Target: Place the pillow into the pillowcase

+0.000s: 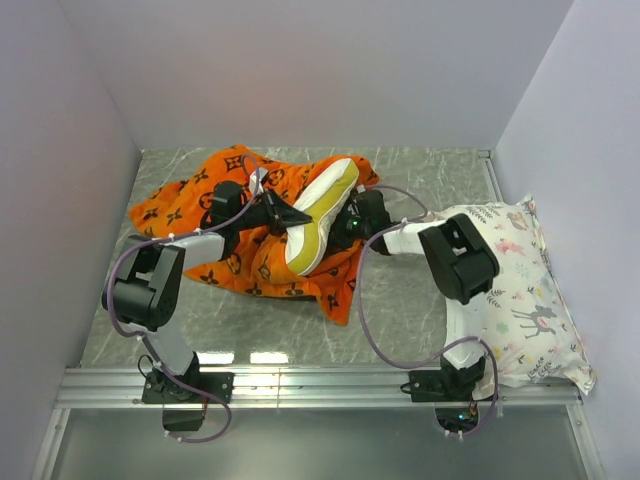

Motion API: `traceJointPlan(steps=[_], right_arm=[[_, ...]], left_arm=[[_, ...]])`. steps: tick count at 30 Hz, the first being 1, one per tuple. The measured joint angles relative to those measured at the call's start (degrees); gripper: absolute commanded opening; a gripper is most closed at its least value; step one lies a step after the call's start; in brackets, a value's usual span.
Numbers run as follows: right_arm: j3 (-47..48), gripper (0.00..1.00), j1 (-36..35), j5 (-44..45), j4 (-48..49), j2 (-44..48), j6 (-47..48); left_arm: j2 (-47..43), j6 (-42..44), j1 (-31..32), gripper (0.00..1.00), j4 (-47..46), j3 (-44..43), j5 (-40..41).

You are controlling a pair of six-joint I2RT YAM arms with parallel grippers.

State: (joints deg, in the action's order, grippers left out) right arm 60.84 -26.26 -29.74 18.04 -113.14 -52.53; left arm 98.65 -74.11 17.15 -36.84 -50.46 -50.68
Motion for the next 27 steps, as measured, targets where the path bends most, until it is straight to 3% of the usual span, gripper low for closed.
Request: traceJointPlan(steps=[2,5,11,15,23,27], right_arm=[[0.02,0.19,-0.37,0.35,5.33,-2.49,-3.65],[2.69,0.07,-1.64,3.02,5.77,-4.2,-4.98],[16.31,0.07,-3.76,18.56,-16.31,-6.34,3.56],[14.32,0.08,-3.45,26.82,-25.68,-3.26,11.1],[8.02,0.09,4.04,32.61,-33.77,4.76,23.78],[8.0,0.21,6.73,33.75,-37.57,4.98,26.86]], left_arm=[[0.0,-1.18,0.48,0.01,-1.64,0.61,-0.55],[0.0,-1.75,0.92,0.0,-2.03,1.46,-0.39],[-0.5,2.86,-0.17,0.0,3.56,1.2,3.74],[-1.68,7.3,-0.22,0.0,10.21,1.03,5.7],[-1.86,12.22,-0.57,0.01,17.14,1.03,7.19],[-1.86,13.22,-0.7,0.01,18.38,1.03,7.23]])
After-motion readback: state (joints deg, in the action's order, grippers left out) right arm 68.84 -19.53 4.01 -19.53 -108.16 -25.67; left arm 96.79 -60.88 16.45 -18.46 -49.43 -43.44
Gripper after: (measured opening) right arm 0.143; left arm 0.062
